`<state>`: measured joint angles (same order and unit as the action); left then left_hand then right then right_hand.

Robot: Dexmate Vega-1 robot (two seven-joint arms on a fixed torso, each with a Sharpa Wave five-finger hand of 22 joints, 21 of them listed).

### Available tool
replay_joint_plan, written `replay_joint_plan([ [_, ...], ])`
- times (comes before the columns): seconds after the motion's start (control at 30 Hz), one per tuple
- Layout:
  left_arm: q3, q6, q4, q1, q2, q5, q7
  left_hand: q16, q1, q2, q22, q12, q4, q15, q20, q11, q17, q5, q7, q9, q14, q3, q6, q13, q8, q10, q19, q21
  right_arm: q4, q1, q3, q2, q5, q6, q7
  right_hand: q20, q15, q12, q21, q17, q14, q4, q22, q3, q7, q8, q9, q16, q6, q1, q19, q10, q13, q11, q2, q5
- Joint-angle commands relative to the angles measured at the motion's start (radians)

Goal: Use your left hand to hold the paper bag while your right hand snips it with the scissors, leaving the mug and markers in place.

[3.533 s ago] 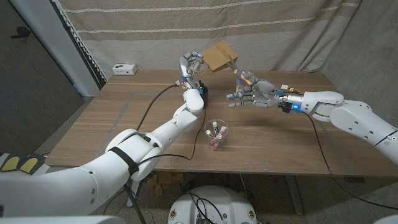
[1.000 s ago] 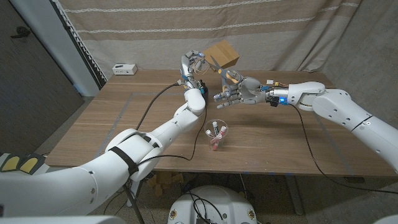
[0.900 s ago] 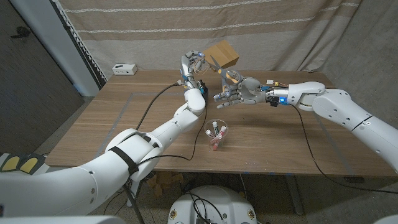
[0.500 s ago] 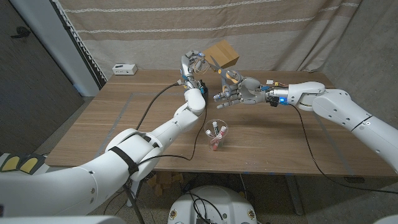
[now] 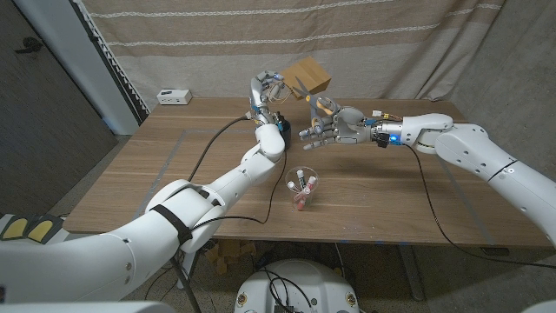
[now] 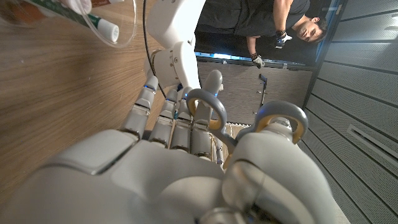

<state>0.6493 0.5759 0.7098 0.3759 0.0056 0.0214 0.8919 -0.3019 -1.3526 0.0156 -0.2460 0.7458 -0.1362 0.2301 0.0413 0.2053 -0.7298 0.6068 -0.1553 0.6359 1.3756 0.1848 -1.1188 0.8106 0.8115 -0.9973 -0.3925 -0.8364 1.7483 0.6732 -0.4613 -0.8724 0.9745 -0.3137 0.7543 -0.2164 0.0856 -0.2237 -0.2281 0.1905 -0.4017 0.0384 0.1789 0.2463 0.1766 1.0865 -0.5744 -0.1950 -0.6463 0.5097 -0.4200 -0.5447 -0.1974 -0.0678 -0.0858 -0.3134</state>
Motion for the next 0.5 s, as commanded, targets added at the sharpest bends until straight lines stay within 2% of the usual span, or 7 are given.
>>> replay_joint_plan([
  [0.03, 0.002, 0.018, -0.027, -0.012, -0.006, -0.002, 0.013, 0.002, 0.014, -0.007, 0.004, 0.001, 0.001, 0.002, 0.088, 0.001, -0.006, 0.007, -0.008, 0.002, -0.004, 0.019, 0.014, 0.006, -0.003, 0.01, 0.004, -0.006, -0.005, -0.012, -0.005, 0.002, -0.008, -0.009, 0.001, -0.001, 0.005, -0.002, 0.002, 0.001, 0.001, 0.004, 0.005, 0.003, 0.004, -0.002, -0.003, 0.003, 0.004, 0.008, -0.005, -0.004, -0.002, 0.001, -0.004, 0.002],
  [0.5, 0.002, 0.032, -0.031, -0.009, -0.009, 0.004, 0.022, 0.009, 0.025, -0.005, 0.008, 0.011, 0.002, 0.003, 0.091, 0.001, -0.015, 0.022, -0.027, 0.025, -0.013, 0.054, 0.045, 0.044, -0.001, 0.044, 0.007, -0.008, -0.019, -0.024, -0.008, -0.005, -0.012, -0.023, 0.01, -0.001, 0.004, -0.001, 0.006, 0.001, 0.0, 0.006, 0.005, 0.003, 0.003, -0.003, -0.003, 0.003, 0.007, 0.007, -0.009, -0.003, -0.002, 0.001, -0.003, 0.003],
])
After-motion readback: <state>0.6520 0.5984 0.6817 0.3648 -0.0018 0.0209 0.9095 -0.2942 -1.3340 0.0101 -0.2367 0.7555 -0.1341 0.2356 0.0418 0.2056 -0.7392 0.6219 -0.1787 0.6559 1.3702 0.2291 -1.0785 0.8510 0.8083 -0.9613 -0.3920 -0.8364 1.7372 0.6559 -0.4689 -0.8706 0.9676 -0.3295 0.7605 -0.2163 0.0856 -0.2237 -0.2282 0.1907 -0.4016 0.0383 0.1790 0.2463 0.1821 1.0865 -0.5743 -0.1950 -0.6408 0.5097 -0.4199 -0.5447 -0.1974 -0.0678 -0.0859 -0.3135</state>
